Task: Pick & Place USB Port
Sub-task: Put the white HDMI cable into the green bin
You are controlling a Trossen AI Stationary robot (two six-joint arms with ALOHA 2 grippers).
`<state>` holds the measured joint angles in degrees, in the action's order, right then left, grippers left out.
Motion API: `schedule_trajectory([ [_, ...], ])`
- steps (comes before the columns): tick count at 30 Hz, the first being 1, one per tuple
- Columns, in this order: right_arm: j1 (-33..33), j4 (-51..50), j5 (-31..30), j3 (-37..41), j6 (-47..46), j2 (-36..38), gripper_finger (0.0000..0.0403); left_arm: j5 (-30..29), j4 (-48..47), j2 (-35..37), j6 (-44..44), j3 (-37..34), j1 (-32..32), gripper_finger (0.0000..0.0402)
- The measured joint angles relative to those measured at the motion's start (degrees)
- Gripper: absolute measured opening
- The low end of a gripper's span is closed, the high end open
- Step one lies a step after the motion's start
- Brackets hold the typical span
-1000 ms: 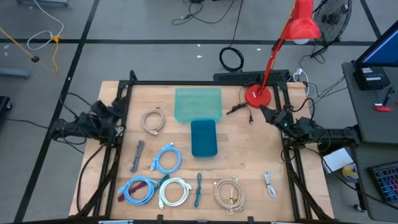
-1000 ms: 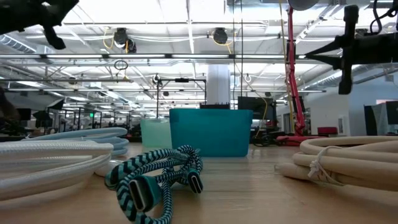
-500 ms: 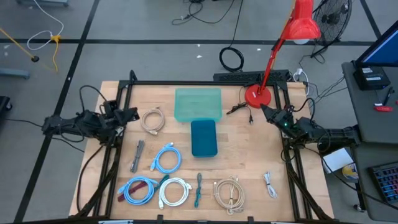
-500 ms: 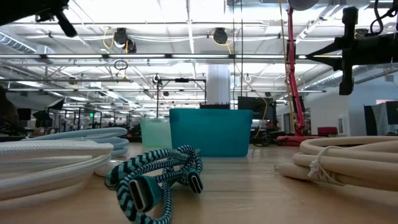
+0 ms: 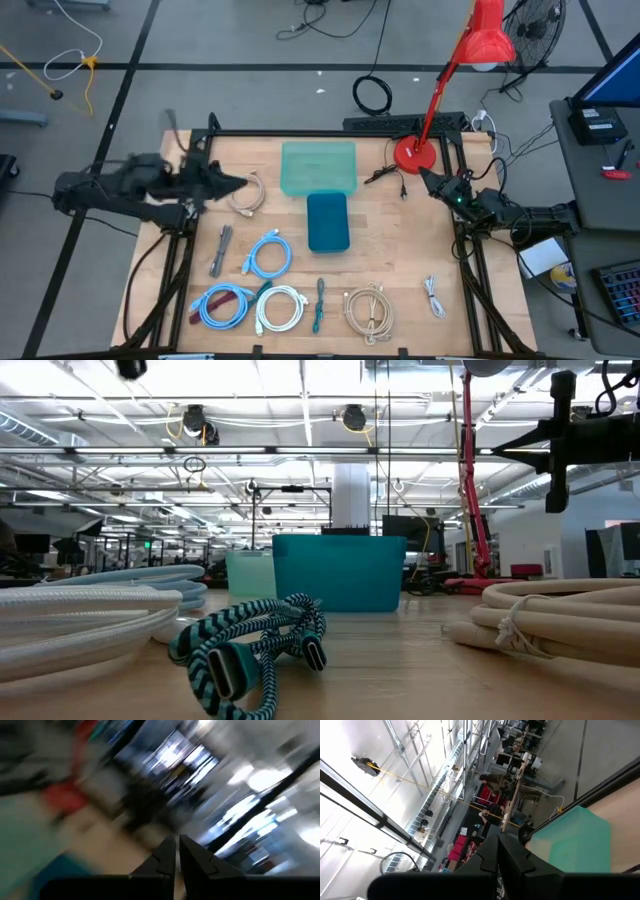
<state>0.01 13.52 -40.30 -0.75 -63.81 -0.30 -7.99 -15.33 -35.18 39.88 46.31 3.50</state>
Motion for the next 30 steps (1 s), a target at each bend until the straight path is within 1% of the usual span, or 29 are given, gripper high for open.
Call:
schedule_trajectory([
  [2,0.0,-0.03,0.01,0.0,0.04,0.0,0.0,-3.22,-19.05,-4.25,-0.25,6.26,-1.35,0.0026],
  [4,0.0,-0.1,0.01,0.0,0.49,0.0,0.0,-8.74,-33.88,-8.35,2.21,10.44,-3.11,0.0026],
  [6,0.0,-0.09,0.02,0.0,1.36,0.0,0.0,-12.61,-43.21,-11.96,5.14,12.62,-5.3,0.0026],
  [8,0.0,-0.41,-0.03,0.0,1.6,-0.08,0.0,-13.95,-49.57,-14.65,5.69,13.04,-7.51,0.0026],
  [10,0.0,-1.17,-0.06,-0.02,1.64,-0.28,0.0,-14.48,-51.76,-16.69,6.2,13.04,-9.23,0.0026],
  [13,0.0,-2.85,0.02,-0.02,0.94,-0.69,0.0,-14.66,-52.54,-19.44,8.24,12.72,-11.64,0.0026],
  [17,0.0,-3.82,0.05,-0.02,-0.07,-1.5,0.0,-18.02,-51.8,-23.7,3.36,12.71,-15.09,0.0026],
  [19,0.0,-3.87,0.04,-0.04,-0.19,-2.03,0.0,-18.42,-51.83,-26.21,2.14,12.71,-17.71,0.0026],
  [21,-0.01,-3.89,0.05,-0.04,-0.23,-2.59,0.0,-15.09,-51.93,-28.81,1.55,12.71,-21.29,0.0026],
  [25,0.0,-3.89,0.07,-0.04,-1.48,-3.83,0.0,-6.53,-51.96,-35.14,-2.68,12.69,-27.45,0.0026],
  [27,0.0,-3.94,0.44,-0.04,-1.59,-4.48,0.0,-4.09,-51.92,-38.03,-5.56,12.67,-29.67,0.0029],
  [30,-0.07,-3.94,2.21,-0.04,-1.75,-5.41,0.0,-0.39,-51.83,-41.89,-8.69,12.67,-32.52,0.0055],
])
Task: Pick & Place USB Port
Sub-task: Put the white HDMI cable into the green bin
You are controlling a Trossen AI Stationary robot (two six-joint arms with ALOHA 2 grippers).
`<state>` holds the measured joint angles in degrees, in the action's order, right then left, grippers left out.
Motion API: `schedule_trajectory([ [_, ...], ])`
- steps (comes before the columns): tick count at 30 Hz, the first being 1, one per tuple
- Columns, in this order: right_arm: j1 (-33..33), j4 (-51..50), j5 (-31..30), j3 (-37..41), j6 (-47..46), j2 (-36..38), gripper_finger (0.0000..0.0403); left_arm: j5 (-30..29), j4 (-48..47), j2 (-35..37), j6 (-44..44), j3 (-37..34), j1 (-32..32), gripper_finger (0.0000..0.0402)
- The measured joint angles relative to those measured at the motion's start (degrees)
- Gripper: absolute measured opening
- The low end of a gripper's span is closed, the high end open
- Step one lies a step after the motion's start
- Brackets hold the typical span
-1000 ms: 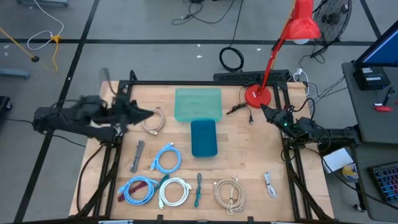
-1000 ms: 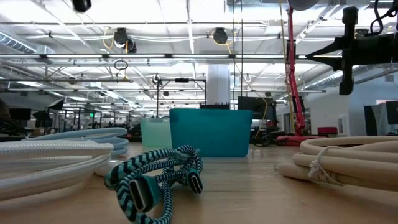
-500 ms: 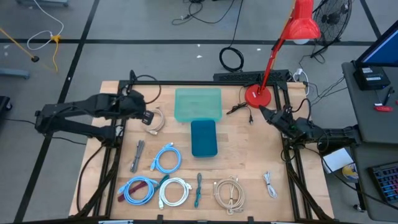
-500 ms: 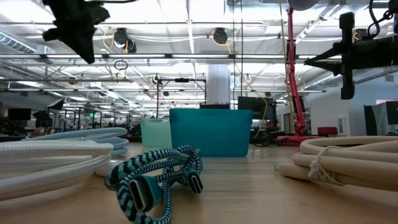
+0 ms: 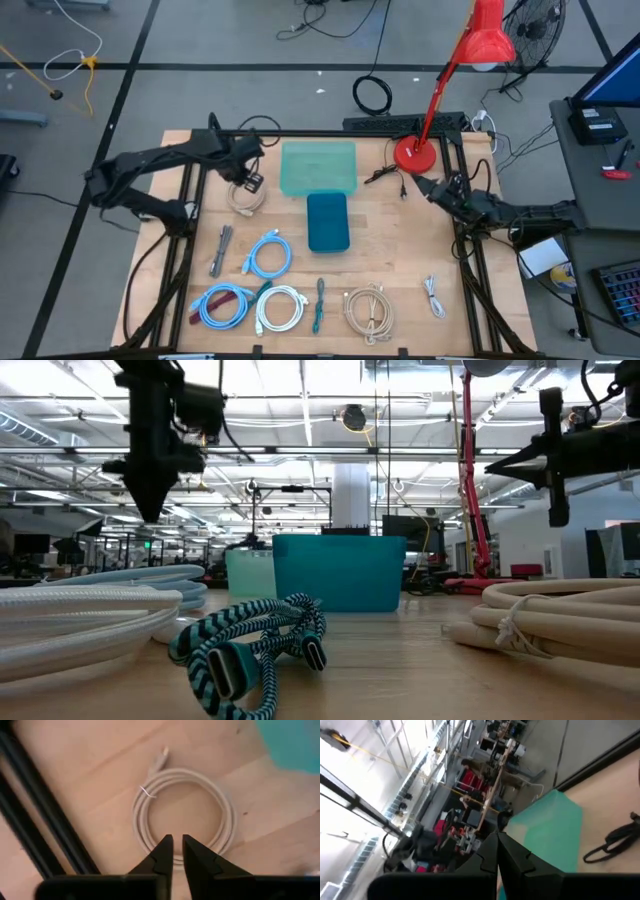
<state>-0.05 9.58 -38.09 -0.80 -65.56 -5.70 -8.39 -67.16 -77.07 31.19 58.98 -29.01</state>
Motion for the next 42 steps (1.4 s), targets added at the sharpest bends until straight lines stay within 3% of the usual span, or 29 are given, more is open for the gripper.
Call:
schedule_trajectory([
  [7,-0.04,0.57,5.01,0.0,-0.38,-2.93,0.0003,0.28,0.22,-3.5,-5.18,-0.02,-1.07,0.0161],
  [11,-0.04,10.75,9.87,0.0,0.47,-6.53,0.003,-1.94,-0.12,-3.55,-6.76,-0.02,-1.26,0.0199],
  [15,-0.07,22.6,13.88,-3.13,4.08,-12.8,0.0085,-1.36,-1.78,-3.55,-6.99,-0.02,-0.91,0.0217],
  [23,-1.2,26.05,21.13,-18.04,9.92,-32.21,0.0187,3.05,-1.81,-3.19,-7.4,-0.02,3.9,0.0219],
  [29,-5.19,27.11,26.83,-29.96,12.52,-49.06,0.0214,10.62,-1.36,1.55,-5.94,-0.04,11.84,0.0219],
  [36,-7.38,24.83,33.99,-36.98,9.85,-63.58,0.0214,17.32,5.76,11.76,4.53,-0.04,28.16,0.0219],
  [39,-7.59,24.36,37.16,-38.75,7.67,-68.02,0.0213,15.71,10.18,14.98,11.83,-0.04,36.1,0.0219],
  [42,-8.09,24.77,40.0,-42.28,8.05,-71.11,0.0213,8.87,12.76,16.97,19.82,-0.04,43.01,0.0219],
])
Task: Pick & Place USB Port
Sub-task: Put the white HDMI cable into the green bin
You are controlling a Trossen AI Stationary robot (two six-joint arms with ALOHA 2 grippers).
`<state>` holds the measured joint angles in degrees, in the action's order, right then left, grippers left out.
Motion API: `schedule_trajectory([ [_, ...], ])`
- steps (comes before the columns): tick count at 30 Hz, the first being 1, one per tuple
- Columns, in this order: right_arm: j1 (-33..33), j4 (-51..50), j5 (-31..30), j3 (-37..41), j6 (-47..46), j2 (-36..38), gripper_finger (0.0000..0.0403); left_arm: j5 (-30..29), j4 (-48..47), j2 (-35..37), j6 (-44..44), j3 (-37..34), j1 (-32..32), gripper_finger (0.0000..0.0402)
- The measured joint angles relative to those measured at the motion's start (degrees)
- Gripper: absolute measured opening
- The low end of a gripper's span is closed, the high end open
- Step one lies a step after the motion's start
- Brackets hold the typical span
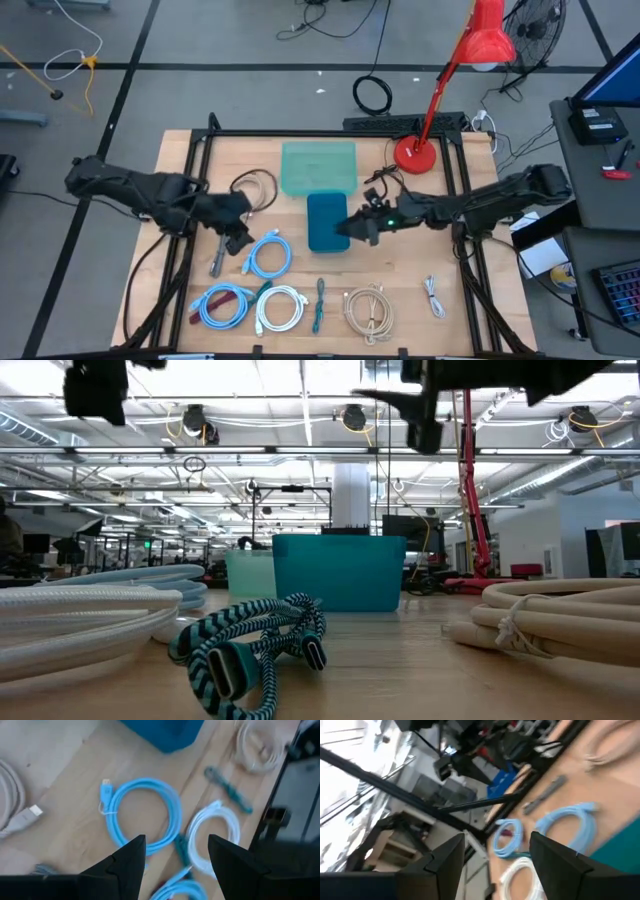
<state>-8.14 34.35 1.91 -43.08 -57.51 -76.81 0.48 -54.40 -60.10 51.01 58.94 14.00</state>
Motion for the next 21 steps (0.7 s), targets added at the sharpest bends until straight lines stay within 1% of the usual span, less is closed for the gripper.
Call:
schedule_trajectory([
  [3,-0.4,-2.25,3.37,-5.19,2.9,-3.64,0.0213,-7.51,2.21,0.61,6.9,0.0,5.18,0.0218],
  [5,-0.66,-6.81,5.86,-9.46,4.72,-6.13,0.0212,-12.01,2.27,0.55,11.33,0.0,8.1,0.0218],
  [6,-0.71,-9.42,7.38,-11.87,5.57,-7.4,0.0212,-13.37,2.22,0.49,13.25,0.0,9.15,0.0218],
  [8,-1.43,-15.86,9.94,-16.38,8.01,-9.93,0.0212,-14.9,2.3,0.13,15.68,0.0,11.12,0.0218],
  [11,-2.98,-24.49,10.39,-21.96,11.31,-13.72,0.0212,-16.42,1.92,-0.17,16.28,0.0,14.06,0.0218],
  [13,-4.0,-26.09,10.3,-24.55,10.97,-16.19,0.0212,-17.04,2.23,-0.27,16.17,0.0,15.78,0.0218],
  [15,-5.35,-25.56,9.37,-25.53,9.77,-17.73,0.0212,-17.0,4.24,-0.85,13.71,0.0,17.71,0.0218],
  [16,-6.09,-25.42,7.78,-26.06,9.03,-18.43,0.0212,-16.42,5.83,-1.32,11.66,0.0,18.94,0.0218],
  [18,-7.75,-25.01,3.7,-26.59,7.9,-19.56,0.0212,-13.46,8.52,-3.03,7.59,0.0,21.7,0.0218],
  [21,-10.03,-27.15,-3.34,-26.52,4.34,-20.49,0.0212,-9.88,11.06,-6.94,2.51,0.0,25.97,0.0218],
])
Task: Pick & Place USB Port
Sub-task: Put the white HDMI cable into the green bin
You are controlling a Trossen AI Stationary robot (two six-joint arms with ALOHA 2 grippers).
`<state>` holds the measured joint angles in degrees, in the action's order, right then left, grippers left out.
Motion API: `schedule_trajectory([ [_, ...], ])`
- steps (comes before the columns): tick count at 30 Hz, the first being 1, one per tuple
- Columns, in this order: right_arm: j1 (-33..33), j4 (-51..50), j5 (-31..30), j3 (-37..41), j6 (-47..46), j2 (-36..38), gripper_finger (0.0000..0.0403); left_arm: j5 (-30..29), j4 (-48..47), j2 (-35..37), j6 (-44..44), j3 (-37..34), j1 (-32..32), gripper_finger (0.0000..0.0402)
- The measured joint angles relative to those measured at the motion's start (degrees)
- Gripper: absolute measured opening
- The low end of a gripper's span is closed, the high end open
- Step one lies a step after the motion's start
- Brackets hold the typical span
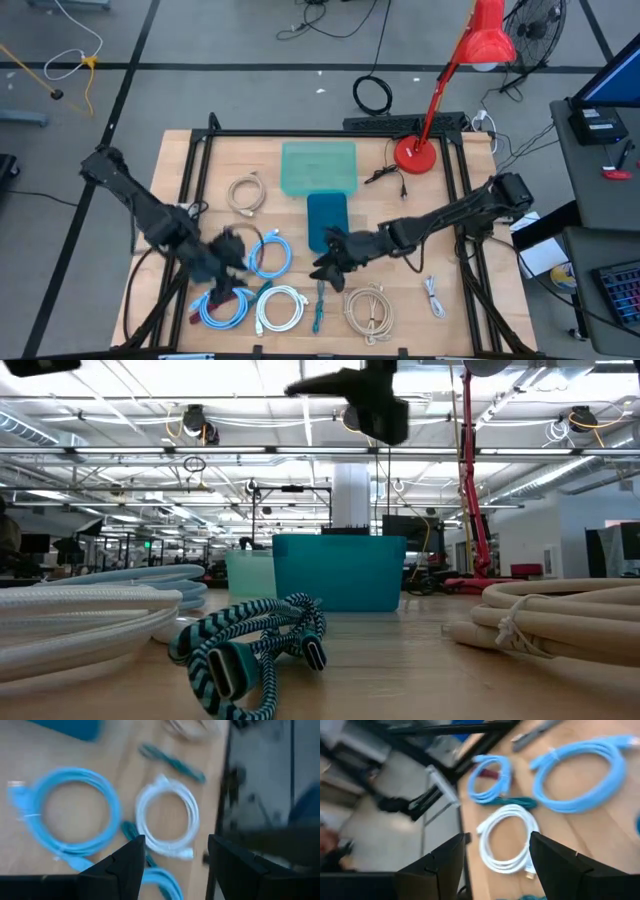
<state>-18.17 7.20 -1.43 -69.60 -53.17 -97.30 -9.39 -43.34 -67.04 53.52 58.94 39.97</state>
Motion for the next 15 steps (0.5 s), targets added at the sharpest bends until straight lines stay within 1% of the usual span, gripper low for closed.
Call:
schedule_trajectory([
  [4,-3.13,-0.37,-9.54,0.02,-4.08,-0.92,0.0212,1.26,-0.59,-6.45,-6.26,0.0,4.89,0.0218],
  [7,-5.23,-0.5,-13.71,0.02,-6.85,-1.23,0.0212,-1.41,-1.31,-10.63,-9.96,0.0,7.14,0.0218],
  [12,-8.06,-0.9,-20.88,0.13,-10.75,-1.72,0.0212,-5.33,0.41,-16.52,-16.23,0.0,6.9,0.0218],
  [15,-9.57,-1.33,-24.23,0.11,-11.65,-1.55,0.0212,-5.07,3.8,-19.56,-19.97,0.0,5.98,0.0218],
])
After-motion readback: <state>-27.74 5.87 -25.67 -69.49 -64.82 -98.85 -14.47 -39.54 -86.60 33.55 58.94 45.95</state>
